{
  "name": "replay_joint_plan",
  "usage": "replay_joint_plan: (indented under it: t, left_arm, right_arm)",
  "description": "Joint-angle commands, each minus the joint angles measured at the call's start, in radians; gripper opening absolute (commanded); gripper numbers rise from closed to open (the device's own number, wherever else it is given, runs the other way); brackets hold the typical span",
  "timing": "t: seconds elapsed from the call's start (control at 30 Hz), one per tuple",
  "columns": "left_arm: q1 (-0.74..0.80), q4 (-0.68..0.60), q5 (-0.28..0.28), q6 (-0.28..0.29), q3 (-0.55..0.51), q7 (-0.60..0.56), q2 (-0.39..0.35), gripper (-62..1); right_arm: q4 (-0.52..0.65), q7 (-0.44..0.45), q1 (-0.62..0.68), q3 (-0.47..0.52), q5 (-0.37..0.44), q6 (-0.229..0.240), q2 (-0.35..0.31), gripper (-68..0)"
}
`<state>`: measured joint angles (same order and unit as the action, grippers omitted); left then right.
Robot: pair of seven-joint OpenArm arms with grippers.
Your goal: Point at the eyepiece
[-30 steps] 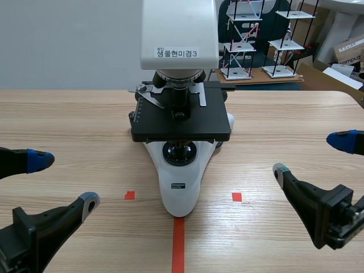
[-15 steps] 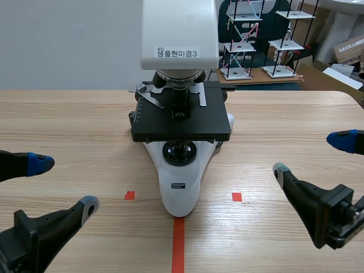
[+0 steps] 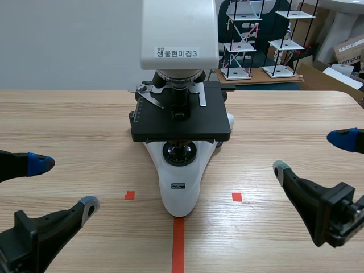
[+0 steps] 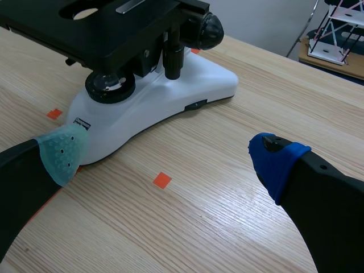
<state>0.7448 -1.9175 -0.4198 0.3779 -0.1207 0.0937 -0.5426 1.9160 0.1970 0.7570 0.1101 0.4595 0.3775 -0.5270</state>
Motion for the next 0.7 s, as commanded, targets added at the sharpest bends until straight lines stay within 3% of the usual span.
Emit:
replay_joint_plan:
  t: [0.0, 0.4, 0.57, 0.6, 0.67]
  left_arm:
    - [0.000, -0.008, -0.006, 0.002, -0.001, -0.017, 0.008, -1.3]
    - [0.000, -0.008, -0.006, 0.002, -0.001, -0.013, 0.008, -1.3]
    - [0.000, -0.008, -0.003, 0.002, -0.001, -0.014, 0.008, -1.3]
    - [0.000, -0.008, -0.003, 0.002, -0.001, -0.014, 0.008, -1.3]
    - [0.000, -0.008, -0.003, 0.002, -0.001, -0.014, 0.008, -1.3]
  right_arm:
    - [0.008, 0.016, -0.009, 0.013, 0.021, -0.004, -0.013, -5.8]
    - [0.008, 0.012, -0.008, 0.013, -0.009, 0.003, -0.033, -5.8]
    - [0.016, 0.076, 0.042, 0.040, 0.047, 0.004, -0.039, -6.2]
    - [0.027, 0.093, 0.059, 0.054, 0.051, 0.005, -0.039, -8.4]
    - [0.063, 0.126, 0.099, 0.087, 0.050, 0.004, -0.039, -19.5]
